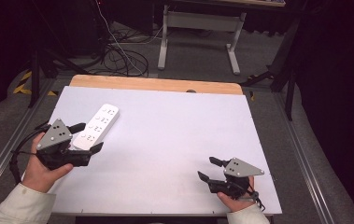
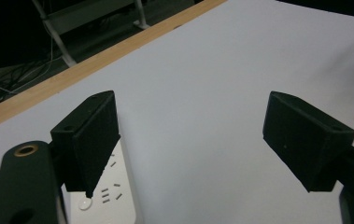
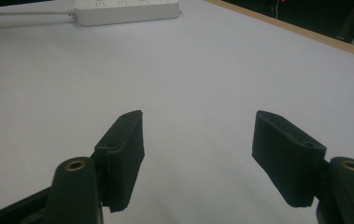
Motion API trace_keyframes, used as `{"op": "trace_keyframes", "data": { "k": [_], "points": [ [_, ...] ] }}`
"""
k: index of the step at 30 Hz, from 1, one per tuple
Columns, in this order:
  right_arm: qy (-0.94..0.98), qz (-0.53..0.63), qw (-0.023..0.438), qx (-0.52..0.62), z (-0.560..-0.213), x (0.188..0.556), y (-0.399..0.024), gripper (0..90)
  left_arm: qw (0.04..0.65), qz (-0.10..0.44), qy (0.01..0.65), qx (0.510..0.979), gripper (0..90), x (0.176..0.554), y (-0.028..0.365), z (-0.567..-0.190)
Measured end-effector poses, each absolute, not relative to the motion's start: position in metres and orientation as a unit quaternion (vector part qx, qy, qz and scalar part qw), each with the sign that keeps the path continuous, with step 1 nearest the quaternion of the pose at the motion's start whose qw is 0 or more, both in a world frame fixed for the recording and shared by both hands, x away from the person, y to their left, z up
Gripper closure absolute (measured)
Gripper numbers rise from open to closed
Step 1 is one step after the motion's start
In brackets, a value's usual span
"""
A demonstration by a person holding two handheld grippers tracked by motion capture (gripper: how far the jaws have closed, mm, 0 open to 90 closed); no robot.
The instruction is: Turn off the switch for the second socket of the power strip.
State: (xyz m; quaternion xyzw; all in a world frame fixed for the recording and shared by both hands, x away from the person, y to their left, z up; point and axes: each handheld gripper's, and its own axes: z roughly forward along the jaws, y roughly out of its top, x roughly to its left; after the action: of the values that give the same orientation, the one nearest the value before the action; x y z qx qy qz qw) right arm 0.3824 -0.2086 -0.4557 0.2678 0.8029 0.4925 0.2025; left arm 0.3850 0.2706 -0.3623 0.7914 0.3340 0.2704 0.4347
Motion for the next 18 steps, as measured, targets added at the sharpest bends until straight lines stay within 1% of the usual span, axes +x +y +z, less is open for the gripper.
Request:
{"op": "trace_keyframes", "data": {
  "k": [7,8,9,11,12,13,14,15,16,18],
  "points": [
    [0.801,0.494,0.204,0.272,-0.455,0.382,-0.209,33.6,0.428,0.282,0.347,0.786,27.9,0.394,0.275,-0.358],
    [0.801,0.494,0.202,0.272,-0.456,0.382,-0.209,33.6,0.424,0.286,0.349,0.785,35.0,0.395,0.275,-0.357],
    [0.802,0.492,0.202,0.273,-0.456,0.382,-0.209,33.6,0.415,0.299,0.353,0.783,39.9,0.396,0.276,-0.356],
    [0.801,0.494,0.201,0.272,-0.456,0.382,-0.209,33.6,0.413,0.302,0.357,0.782,49.5,0.397,0.276,-0.355],
    [0.801,0.494,0.201,0.272,-0.456,0.382,-0.209,33.6,0.408,0.304,0.356,0.784,56.1,0.398,0.277,-0.354],
    [0.801,0.494,0.201,0.272,-0.456,0.382,-0.209,33.6,0.413,0.288,0.360,0.785,61.2,0.402,0.280,-0.352],
    [0.801,0.494,0.201,0.272,-0.456,0.382,-0.209,33.6,0.413,0.288,0.360,0.785,66.5,0.402,0.280,-0.352],
    [0.801,0.494,0.201,0.272,-0.456,0.382,-0.209,33.6,0.414,0.278,0.367,0.786,66.5,0.404,0.281,-0.352],
    [0.801,0.494,0.200,0.272,-0.456,0.382,-0.209,33.6,0.414,0.274,0.377,0.782,76.2,0.407,0.283,-0.352],
    [0.801,0.494,0.199,0.272,-0.456,0.382,-0.209,33.6,0.405,0.269,0.397,0.778,84.9,0.415,0.289,-0.351]
  ]
}}
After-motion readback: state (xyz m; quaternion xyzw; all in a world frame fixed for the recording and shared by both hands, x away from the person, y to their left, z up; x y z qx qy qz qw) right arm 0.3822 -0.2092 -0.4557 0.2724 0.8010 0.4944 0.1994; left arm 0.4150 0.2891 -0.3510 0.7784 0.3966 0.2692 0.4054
